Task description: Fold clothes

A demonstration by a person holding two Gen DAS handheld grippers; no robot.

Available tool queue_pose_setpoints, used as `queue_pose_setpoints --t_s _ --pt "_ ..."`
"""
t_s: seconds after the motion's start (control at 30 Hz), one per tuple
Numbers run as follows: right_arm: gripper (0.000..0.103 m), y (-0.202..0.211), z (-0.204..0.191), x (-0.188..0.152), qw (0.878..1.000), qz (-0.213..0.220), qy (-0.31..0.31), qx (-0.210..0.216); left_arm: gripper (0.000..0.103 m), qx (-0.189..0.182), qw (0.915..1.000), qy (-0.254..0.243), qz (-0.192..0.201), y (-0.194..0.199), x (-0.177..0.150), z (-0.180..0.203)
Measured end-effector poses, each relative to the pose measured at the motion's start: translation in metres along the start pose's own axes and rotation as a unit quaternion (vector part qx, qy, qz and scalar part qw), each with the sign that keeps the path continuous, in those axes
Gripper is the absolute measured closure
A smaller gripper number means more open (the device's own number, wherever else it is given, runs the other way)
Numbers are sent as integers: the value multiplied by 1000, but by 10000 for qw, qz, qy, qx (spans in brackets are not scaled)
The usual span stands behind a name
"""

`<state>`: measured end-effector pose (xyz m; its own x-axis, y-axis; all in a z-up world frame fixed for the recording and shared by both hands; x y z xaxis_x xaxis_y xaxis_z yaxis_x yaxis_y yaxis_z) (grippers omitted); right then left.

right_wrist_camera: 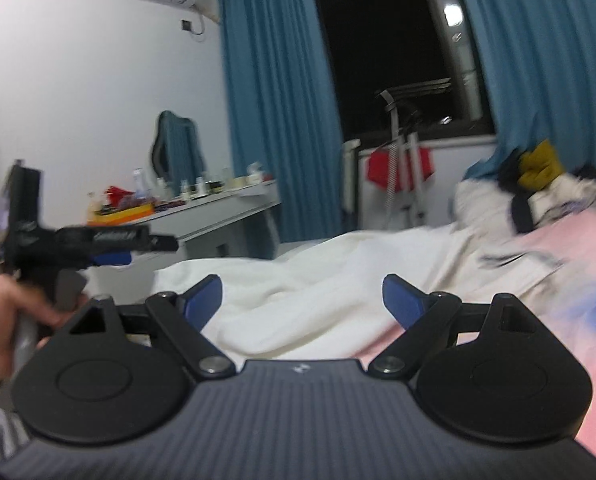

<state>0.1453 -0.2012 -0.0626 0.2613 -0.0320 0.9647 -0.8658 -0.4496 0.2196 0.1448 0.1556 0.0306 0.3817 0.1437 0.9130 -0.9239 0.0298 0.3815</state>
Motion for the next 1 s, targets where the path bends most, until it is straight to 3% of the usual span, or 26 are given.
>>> queue_pose_setpoints --t_s 0.17,0.27,0.4,0.57,0.77,1.0 --pt "14 32 49 16 9990 183 146 -391 8 -659 9974 -284 -88 13 -31 86" --pt "14 41 82 12 9970 260 -109 -714 8 -812 9950 -524 -249 8 -53 124" --pt "14 38 115 -9 9939 162 -600 -906 10 -701 9926 -856 -500 -19 -72 153" --pt "14 31 129 -20 9925 -20 -747 -966 10 -340 9895 -1238 -661 -72 -78 175" --pt "14 28 147 -34 9898 -220 -908 -1078 10 190 9819 -1742 -714 -189 -44 177" --pt "14 5 174 -50 9841 -432 -1180 -1255 10 481 9775 -1910 -761 -288 -16 207"
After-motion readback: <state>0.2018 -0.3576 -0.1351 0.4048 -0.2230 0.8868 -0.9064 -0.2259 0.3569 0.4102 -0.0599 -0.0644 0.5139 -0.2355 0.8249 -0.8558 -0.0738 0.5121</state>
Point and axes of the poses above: each gripper's, at about its wrist camera, not at the fingertips, and y roughly against the way its jaws point, z to its right, x to its top, the point moved 9 cm from there along -y, roughly the way its jaws point, and after that the axes turned 3 degrees about -z, right-handed, at the moved point
